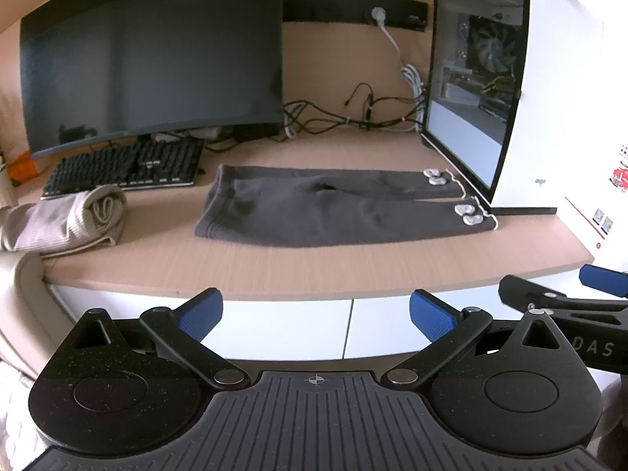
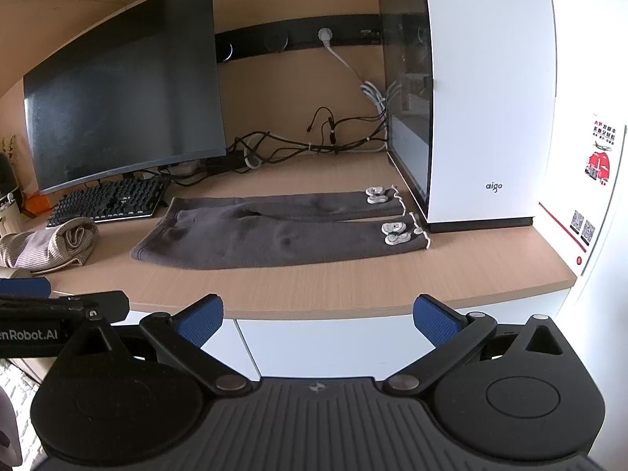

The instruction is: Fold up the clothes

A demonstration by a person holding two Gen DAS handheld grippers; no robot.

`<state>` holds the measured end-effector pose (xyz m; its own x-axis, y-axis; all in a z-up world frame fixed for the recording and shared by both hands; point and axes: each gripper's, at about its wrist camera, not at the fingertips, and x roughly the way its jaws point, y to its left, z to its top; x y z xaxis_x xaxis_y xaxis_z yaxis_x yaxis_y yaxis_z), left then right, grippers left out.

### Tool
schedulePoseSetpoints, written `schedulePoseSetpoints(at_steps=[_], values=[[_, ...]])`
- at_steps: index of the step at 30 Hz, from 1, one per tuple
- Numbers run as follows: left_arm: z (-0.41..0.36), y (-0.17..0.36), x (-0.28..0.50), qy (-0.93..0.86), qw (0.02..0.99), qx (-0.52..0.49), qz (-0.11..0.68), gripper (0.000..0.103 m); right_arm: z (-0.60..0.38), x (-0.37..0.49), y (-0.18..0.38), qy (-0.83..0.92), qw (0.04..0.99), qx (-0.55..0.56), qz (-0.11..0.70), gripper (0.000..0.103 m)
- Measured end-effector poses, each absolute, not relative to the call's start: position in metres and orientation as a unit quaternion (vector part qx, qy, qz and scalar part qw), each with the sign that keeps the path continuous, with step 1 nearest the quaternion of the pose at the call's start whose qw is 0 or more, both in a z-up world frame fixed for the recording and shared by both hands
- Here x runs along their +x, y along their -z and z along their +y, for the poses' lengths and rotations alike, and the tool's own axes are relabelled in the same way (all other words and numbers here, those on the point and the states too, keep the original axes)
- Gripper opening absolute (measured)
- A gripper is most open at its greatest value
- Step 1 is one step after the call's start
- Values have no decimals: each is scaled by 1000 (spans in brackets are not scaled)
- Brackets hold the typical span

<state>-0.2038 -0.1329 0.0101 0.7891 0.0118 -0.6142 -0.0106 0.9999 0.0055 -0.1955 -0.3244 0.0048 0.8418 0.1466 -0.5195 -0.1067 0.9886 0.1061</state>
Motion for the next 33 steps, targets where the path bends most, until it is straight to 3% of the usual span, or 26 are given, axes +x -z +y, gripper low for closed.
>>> schedulePoseSetpoints(at_steps=[33], values=[[-141,-6,-198,-8,941,3,338,103,-332,-189,0,-69,954,48,289,103]])
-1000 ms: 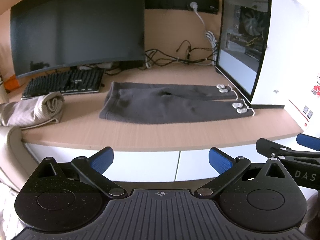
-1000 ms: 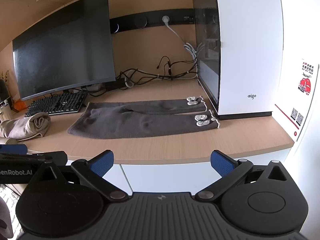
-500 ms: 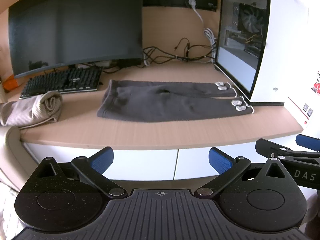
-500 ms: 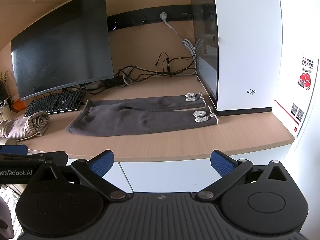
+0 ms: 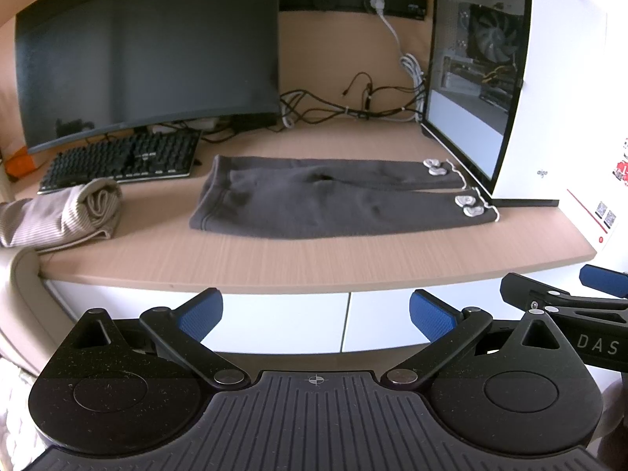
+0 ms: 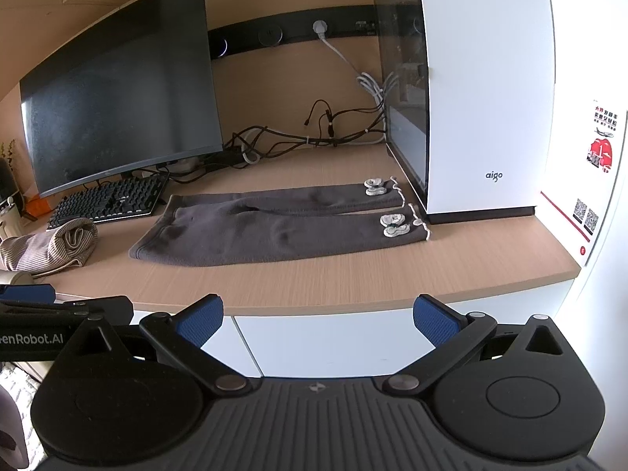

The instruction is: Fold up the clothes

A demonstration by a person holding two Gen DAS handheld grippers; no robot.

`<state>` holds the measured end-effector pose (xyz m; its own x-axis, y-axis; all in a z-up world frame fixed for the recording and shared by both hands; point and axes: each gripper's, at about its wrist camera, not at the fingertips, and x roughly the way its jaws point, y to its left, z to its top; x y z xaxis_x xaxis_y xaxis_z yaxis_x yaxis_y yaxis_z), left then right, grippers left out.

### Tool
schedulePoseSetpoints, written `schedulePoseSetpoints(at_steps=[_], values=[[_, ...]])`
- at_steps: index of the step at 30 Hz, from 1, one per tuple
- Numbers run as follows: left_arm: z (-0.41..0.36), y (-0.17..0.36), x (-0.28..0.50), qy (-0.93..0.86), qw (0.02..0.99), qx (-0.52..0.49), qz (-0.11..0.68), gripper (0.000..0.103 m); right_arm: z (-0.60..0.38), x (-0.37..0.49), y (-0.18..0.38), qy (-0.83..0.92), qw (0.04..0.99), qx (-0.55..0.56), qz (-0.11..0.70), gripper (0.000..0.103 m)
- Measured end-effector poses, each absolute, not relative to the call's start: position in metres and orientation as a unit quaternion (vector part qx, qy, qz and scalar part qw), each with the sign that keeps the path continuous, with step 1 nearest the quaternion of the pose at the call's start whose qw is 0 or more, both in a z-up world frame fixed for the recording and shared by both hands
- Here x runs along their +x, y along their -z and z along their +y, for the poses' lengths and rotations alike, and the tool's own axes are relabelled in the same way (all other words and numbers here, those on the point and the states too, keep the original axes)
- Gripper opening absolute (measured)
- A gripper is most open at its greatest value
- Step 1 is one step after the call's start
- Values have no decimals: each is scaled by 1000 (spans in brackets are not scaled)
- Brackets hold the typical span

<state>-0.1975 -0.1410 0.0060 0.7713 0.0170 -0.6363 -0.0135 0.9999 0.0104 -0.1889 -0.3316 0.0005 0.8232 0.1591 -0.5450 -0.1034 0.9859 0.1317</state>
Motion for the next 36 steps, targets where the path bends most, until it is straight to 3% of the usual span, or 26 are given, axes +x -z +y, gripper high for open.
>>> schedulePoseSetpoints(at_steps=[36], values=[[-137,2,-177,-8,934,1,358,103,-326,-169,9,-65,946,50,312,103]])
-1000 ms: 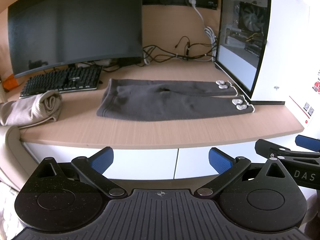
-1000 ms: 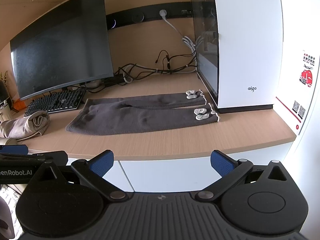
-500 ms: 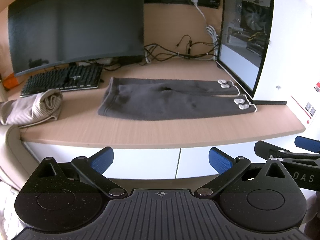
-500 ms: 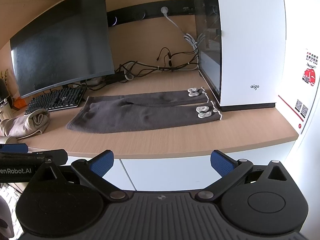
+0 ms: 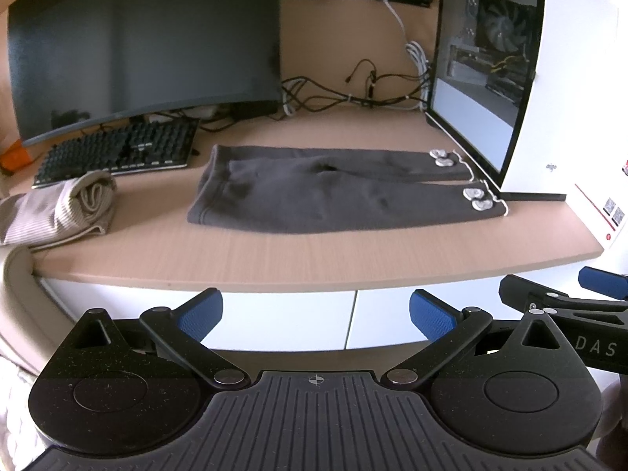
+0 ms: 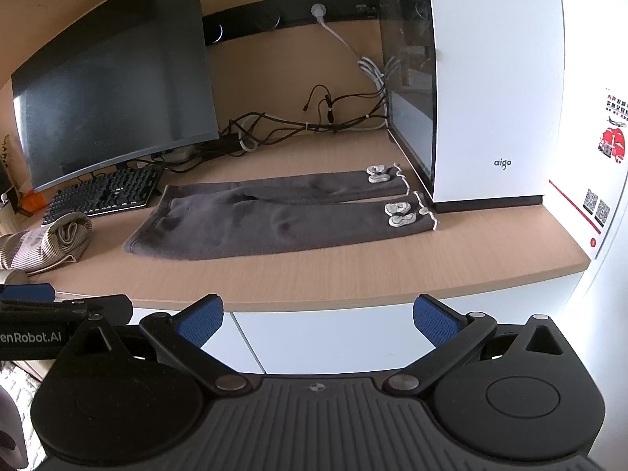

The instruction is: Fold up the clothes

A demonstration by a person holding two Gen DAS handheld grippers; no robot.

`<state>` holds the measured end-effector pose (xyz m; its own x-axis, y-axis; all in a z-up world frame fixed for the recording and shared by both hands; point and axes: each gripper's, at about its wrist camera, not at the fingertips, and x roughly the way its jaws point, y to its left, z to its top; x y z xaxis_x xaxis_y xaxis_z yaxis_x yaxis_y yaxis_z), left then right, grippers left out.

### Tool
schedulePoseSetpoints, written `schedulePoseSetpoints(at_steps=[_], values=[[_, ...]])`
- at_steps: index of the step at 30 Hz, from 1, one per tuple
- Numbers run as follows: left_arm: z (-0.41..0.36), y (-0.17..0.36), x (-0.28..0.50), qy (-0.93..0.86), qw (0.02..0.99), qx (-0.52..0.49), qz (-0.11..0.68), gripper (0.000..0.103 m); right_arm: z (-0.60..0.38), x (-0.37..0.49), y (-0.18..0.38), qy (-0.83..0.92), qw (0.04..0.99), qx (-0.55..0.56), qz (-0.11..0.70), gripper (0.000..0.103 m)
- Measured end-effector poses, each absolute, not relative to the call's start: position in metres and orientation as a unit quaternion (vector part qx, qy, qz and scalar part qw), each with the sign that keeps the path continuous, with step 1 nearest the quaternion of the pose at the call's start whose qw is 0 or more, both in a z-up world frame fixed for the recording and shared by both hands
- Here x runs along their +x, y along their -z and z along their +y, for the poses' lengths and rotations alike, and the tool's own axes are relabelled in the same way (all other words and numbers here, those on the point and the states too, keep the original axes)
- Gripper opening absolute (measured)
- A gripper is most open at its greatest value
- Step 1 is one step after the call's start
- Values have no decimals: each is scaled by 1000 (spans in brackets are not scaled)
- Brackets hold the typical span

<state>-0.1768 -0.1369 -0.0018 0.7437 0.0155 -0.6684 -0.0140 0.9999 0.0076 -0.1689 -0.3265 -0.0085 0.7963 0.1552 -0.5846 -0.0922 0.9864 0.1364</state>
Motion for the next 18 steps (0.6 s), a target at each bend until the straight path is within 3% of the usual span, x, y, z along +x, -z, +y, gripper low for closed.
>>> schedulePoseSetpoints(at_steps=[18], values=[[-130,7,-165,-10,928,-2,372,103,-318,-158,13,-66,943,49,324,103]])
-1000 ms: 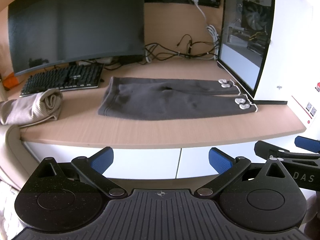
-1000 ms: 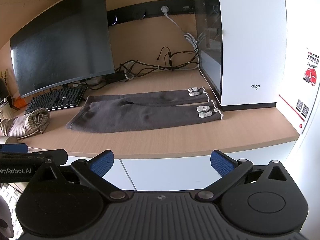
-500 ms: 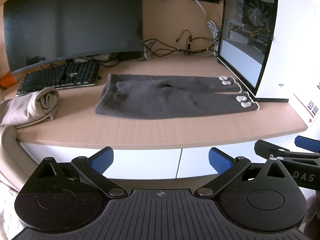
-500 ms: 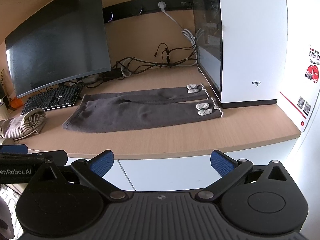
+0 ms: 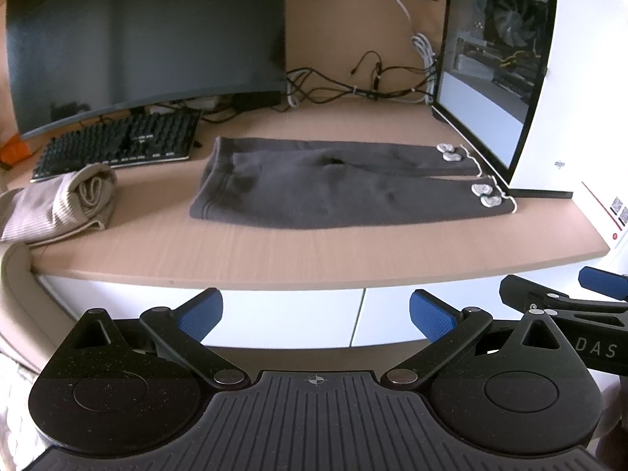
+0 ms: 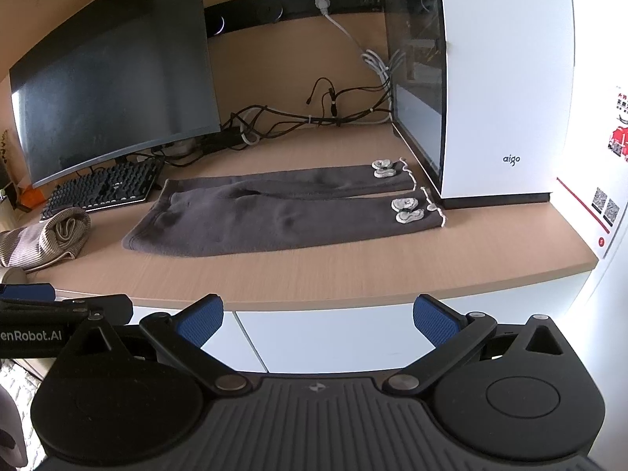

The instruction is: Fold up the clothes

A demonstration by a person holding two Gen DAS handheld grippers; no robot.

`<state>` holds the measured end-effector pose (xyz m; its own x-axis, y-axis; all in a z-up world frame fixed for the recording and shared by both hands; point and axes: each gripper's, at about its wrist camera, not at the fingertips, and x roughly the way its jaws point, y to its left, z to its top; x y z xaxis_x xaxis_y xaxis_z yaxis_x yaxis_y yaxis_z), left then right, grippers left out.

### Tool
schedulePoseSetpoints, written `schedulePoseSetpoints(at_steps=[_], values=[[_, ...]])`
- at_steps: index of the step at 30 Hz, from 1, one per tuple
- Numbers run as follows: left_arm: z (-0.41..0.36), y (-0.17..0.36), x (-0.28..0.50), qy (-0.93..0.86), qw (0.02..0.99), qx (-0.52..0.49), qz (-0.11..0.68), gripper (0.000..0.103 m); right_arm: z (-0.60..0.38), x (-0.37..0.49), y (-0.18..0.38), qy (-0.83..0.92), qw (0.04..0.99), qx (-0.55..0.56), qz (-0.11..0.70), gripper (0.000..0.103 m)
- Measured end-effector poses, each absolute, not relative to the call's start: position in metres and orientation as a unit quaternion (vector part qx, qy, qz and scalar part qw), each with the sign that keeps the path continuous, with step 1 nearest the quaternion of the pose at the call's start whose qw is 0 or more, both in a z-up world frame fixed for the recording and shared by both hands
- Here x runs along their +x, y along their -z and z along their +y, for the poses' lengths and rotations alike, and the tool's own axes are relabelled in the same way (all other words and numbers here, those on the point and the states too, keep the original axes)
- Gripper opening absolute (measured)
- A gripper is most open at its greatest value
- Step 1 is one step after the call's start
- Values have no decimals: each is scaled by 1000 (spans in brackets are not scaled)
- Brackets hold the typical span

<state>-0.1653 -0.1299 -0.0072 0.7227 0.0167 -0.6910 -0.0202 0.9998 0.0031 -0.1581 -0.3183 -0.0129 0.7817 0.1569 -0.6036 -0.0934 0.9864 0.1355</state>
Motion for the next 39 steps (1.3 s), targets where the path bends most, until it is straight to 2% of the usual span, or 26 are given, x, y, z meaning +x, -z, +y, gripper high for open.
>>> schedulePoseSetpoints(at_steps=[23,39], values=[[-123,25,-76,19,910,-3,415,103,-306,-85,28,-38,931,59,357,103],[-46,39,7,61,890,-78,446,103,-249,-17,30,-13,923,56,379,103]])
